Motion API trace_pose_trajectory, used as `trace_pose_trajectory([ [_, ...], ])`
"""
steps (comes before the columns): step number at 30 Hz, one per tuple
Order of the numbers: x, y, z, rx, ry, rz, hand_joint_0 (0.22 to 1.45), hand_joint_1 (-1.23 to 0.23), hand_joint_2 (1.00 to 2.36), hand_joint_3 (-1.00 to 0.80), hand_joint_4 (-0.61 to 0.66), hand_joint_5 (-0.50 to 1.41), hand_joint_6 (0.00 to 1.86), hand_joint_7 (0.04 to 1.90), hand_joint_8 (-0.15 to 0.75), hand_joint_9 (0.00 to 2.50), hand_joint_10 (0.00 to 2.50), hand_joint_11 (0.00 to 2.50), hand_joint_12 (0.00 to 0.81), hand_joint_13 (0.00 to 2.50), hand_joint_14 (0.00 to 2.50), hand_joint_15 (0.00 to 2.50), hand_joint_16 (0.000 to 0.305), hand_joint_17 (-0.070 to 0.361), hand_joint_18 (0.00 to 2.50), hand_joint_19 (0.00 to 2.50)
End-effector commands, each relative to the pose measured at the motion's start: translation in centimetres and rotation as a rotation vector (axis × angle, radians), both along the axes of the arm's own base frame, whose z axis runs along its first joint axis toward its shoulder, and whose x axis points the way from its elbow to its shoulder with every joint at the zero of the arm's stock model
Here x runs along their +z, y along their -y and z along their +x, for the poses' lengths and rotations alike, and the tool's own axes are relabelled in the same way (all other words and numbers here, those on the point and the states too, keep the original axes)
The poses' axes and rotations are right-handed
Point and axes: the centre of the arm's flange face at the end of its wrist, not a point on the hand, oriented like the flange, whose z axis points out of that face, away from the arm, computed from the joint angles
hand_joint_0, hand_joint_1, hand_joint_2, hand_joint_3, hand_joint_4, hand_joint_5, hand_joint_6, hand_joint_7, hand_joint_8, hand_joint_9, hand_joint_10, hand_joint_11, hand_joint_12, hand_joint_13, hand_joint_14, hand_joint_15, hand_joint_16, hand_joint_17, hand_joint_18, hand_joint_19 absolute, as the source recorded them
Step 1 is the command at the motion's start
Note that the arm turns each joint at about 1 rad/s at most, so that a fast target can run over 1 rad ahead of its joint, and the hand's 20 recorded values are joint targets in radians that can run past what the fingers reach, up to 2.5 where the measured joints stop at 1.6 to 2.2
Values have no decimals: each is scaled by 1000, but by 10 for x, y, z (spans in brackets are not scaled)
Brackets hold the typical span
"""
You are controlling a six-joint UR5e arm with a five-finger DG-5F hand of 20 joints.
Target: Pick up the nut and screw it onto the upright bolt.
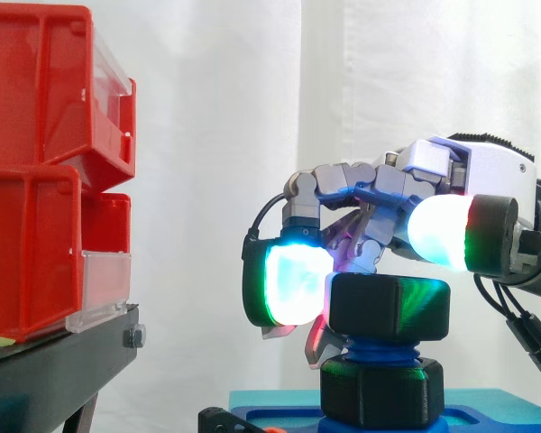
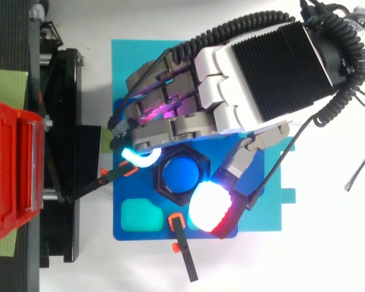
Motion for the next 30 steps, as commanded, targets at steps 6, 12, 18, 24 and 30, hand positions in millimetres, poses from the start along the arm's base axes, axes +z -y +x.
trace_pose_trajectory([
  [6,0,13,-3,-13,-4,0,527,-236,1000,-500,106,74,500,1451,212,1340,0,0,137,983,0,0,16,37,792,220],
  [12,2,23,-5,-5,5,-9,527,-235,1000,-500,104,75,500,1452,216,1354,1,0,134,988,0,0,16,37,792,222],
  [18,4,36,-8,16,25,-16,529,-235,1000,-500,104,74,502,1458,220,1368,0,0,136,987,0,0,17,37,796,221],
  [24,7,44,-8,15,34,-8,528,-234,1000,-500,119,50,503,1414,233,1340,1,30,145,973,0,0,17,39,789,237],
  [30,42,51,3,47,99,-17,523,-240,1000,-500,196,-90,504,1035,250,1103,1,27,178,904,0,0,20,46,750,220],
])
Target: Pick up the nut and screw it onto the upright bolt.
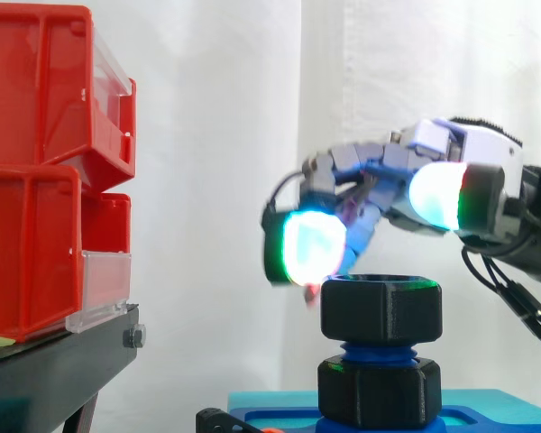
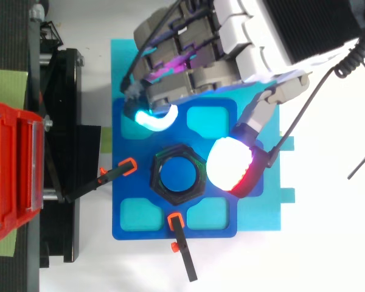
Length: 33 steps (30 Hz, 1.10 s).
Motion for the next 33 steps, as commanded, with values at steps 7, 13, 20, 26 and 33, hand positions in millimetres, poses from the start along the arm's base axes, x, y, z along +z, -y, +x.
trace_pose_trajectory([
  [7,18,3,6,21,42,0,519,-241,1000,-500,190,-99,503,959,234,1089,0,11,179,875,0,0,21,47,726,225],
  [13,6,-8,8,14,32,0,517,-236,1000,-500,193,-98,503,935,233,1083,0,0,179,858,0,0,21,48,703,221],
  [20,-18,-23,2,-9,13,25,519,-236,1000,-500,188,-97,503,917,231,1088,2,0,181,854,0,0,21,47,697,204],
  [26,-15,-34,6,4,38,24,521,-240,1000,-500,186,-99,503,914,230,1079,0,0,182,851,0,0,21,47,688,210],
  [33,-17,-42,7,-4,27,18,531,-253,1000,-500,183,-94,504,922,231,1099,0,2,178,853,0,0,20,45,684,214],
])
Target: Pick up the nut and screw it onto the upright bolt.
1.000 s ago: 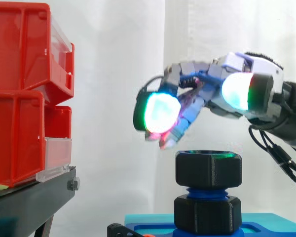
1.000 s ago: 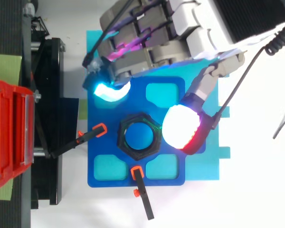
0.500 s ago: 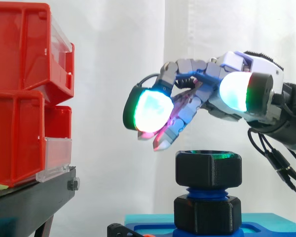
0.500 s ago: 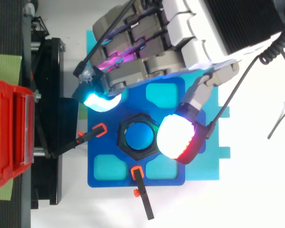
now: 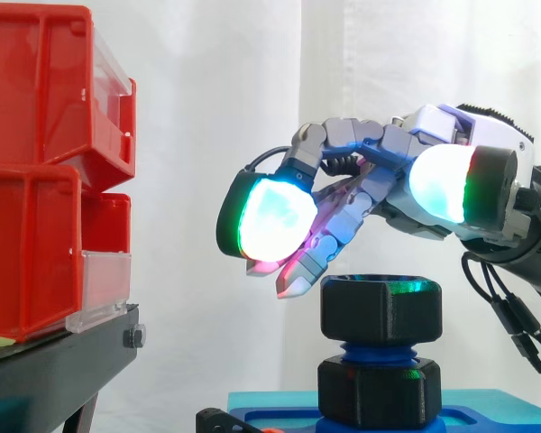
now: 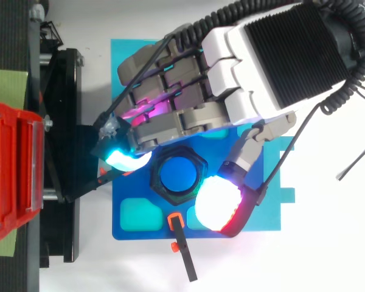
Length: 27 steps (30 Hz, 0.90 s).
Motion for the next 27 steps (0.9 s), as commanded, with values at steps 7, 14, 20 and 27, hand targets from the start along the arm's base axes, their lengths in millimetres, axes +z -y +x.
trace_pose_trajectory([
  [7,-4,-2,-1,-8,-18,-14,532,-256,1000,-500,182,-91,504,924,234,1104,1,3,178,863,0,0,20,45,684,212],
  [14,-5,-2,-2,-9,-25,-15,534,-261,1000,-500,193,-76,504,959,237,1131,0,19,177,874,0,0,20,44,692,214],
  [20,-5,-2,-2,-9,-28,-15,536,-264,1000,-500,190,-71,504,965,240,1140,0,18,173,890,0,0,19,43,699,213],
  [27,-6,4,-3,-16,-39,-15,537,-266,1000,-500,201,-61,504,986,239,1158,0,24,171,906,0,0,19,43,706,219],
])
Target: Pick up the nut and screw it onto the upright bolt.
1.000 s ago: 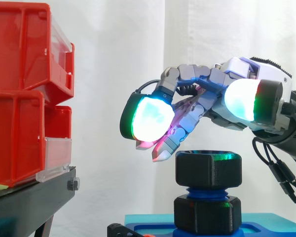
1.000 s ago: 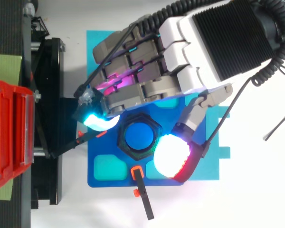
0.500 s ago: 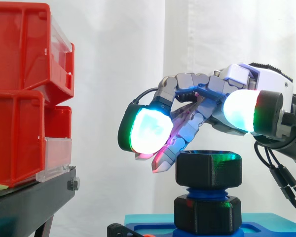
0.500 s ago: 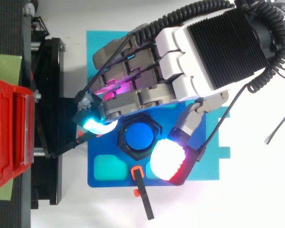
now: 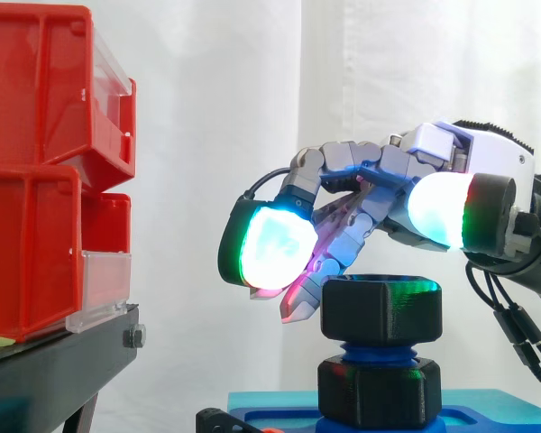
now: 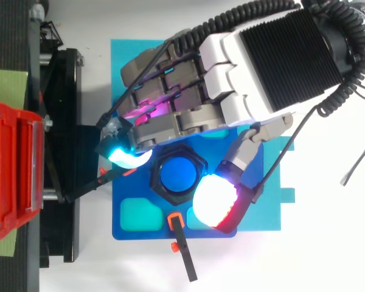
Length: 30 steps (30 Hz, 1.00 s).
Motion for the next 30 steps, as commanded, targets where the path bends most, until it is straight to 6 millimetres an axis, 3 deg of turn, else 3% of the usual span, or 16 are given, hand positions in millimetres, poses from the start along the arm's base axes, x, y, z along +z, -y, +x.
trace_pose_trajectory([
  [1,-1,2,-1,-3,-7,0,538,-261,1000,-500,199,-59,504,991,241,1160,0,25,171,906,0,0,19,44,708,218],
  [23,-6,1,-3,3,-55,12,531,-263,1000,-500,210,-26,505,1085,238,1204,0,36,162,944,0,0,20,45,733,217],
  [30,-8,8,-6,-7,-77,14,520,-263,1000,-500,162,7,505,1185,241,1302,0,50,156,1008,0,0,21,47,783,197],
])
